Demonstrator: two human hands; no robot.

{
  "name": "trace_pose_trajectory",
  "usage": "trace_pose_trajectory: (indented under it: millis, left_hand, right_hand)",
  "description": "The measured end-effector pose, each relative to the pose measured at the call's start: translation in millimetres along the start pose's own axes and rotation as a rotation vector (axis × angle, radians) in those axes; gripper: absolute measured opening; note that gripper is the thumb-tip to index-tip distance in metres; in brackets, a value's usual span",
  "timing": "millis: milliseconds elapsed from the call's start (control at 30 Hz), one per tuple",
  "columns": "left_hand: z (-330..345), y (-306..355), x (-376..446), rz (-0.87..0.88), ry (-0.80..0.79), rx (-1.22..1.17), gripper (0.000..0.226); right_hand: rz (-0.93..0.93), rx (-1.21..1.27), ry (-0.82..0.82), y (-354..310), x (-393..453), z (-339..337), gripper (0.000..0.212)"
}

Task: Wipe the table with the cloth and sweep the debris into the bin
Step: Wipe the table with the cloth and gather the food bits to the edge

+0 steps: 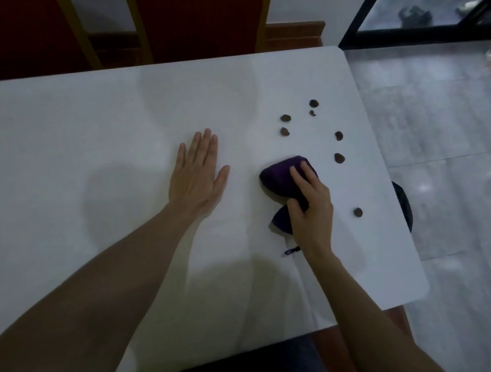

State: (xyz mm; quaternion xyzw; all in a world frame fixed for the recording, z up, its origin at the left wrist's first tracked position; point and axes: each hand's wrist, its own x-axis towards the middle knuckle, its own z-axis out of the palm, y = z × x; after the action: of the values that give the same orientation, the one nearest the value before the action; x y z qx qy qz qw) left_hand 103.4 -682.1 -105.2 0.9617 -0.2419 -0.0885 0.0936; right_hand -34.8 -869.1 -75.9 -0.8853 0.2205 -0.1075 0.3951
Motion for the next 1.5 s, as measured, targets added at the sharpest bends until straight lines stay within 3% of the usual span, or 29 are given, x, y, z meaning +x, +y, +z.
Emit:
trace_pose_trajectory:
  millis: [133,233,400,600,867,1167,1333,1500]
  left_hand:
    - [4.2,20.3,28.8,-0.035,0.013,-0.012,0.071]
    - [10.7,34.5,48.1,-0.066,0.020,-0.006,0.068]
    - [20.9,42.7,53.0,-0.105,0.063,0.049,0.067]
    - [23.9,42.9,54.8,-0.110,0.084,0.056,0.065]
    - [22.0,43.5,55.1,-0.130,0.061,0.079,0.065]
    - [17.5,44.1,55.8,-0.130,0.054,0.083,0.066]
    - [18.9,44.5,54.5,-0.128,0.051,0.078,0.066]
    - [21.5,43.7,54.8,-0.127,0.053,0.068,0.066]
  right_hand:
    - [-0.104,0.217,0.027,-9.0,61.7,-36.9,0.058]
    - [-0.163,0.236,0.017,-5.8,129.9,-63.9,0.055]
    - [-0.258,-0.001,-0.103,17.8,253.8,-75.6,0.053]
    - [-0.426,-0.358,-0.401,48.0,334.3,-37.6,0.057]
    - [-0.716,-0.380,-0.561,69.7,301.9,-45.1,0.056]
    - [-0.856,-0.274,-0.680,80.0,186.0,-60.2,0.047]
    - [-0.856,-0.173,-0.712,92.4,131.2,-72.9,0.040]
    - [-0.589,0.098,-0.514,75.5,134.7,-89.7,0.044]
